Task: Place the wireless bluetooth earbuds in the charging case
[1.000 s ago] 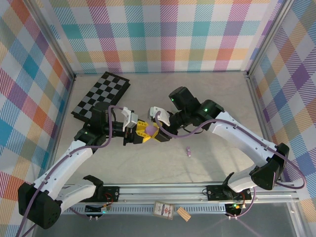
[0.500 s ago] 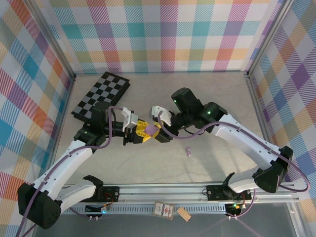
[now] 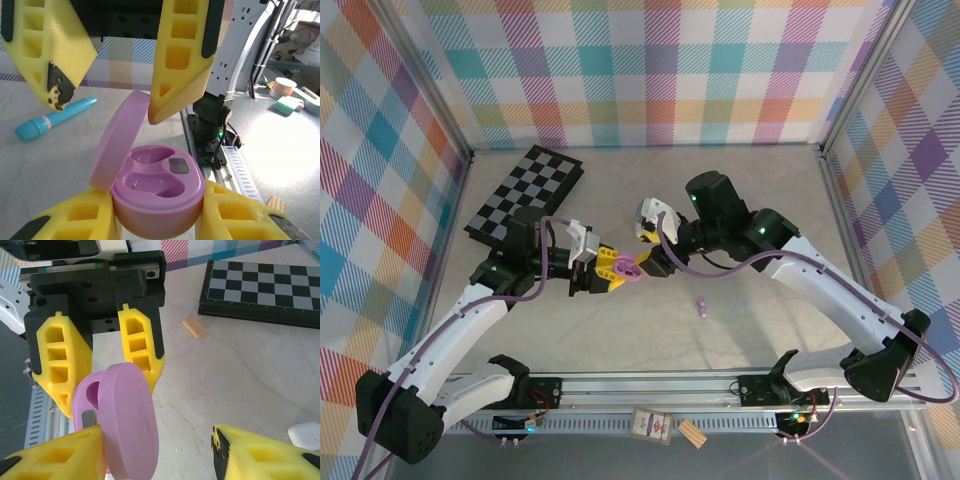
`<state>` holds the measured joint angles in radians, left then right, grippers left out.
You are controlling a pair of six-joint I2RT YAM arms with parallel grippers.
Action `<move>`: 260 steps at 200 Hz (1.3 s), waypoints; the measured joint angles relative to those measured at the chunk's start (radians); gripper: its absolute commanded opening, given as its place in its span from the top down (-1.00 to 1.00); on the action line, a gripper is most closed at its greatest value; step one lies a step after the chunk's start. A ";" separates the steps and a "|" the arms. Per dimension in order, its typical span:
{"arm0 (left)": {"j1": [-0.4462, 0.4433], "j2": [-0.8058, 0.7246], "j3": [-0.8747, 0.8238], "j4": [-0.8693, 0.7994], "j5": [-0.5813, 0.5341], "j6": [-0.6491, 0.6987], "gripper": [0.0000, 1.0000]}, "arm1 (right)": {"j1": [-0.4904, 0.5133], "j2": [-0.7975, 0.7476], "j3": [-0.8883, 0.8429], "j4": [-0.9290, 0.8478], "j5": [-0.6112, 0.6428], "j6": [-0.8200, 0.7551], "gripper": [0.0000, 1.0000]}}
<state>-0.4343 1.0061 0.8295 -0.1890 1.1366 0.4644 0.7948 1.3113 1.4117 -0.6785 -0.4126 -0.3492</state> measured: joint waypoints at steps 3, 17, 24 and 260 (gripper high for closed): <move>0.000 0.000 0.000 0.001 0.000 -0.001 0.53 | 0.000 0.000 -0.001 0.002 0.000 -0.004 -0.11; 0.000 0.000 0.000 0.008 0.000 -0.012 0.54 | 0.000 0.000 -0.007 0.006 0.000 -0.014 -0.11; 0.000 0.000 0.000 0.015 0.000 -0.023 0.54 | 0.000 0.000 -0.010 0.007 0.000 -0.020 -0.08; -0.015 0.035 -0.027 0.301 -0.132 -0.240 -0.29 | 0.004 -0.061 -0.109 0.192 0.144 -0.051 1.00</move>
<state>-0.4492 1.0409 0.8024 0.1123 1.0050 0.2241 0.7986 1.2499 1.3029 -0.4870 -0.2684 -0.4000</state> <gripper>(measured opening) 0.642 0.113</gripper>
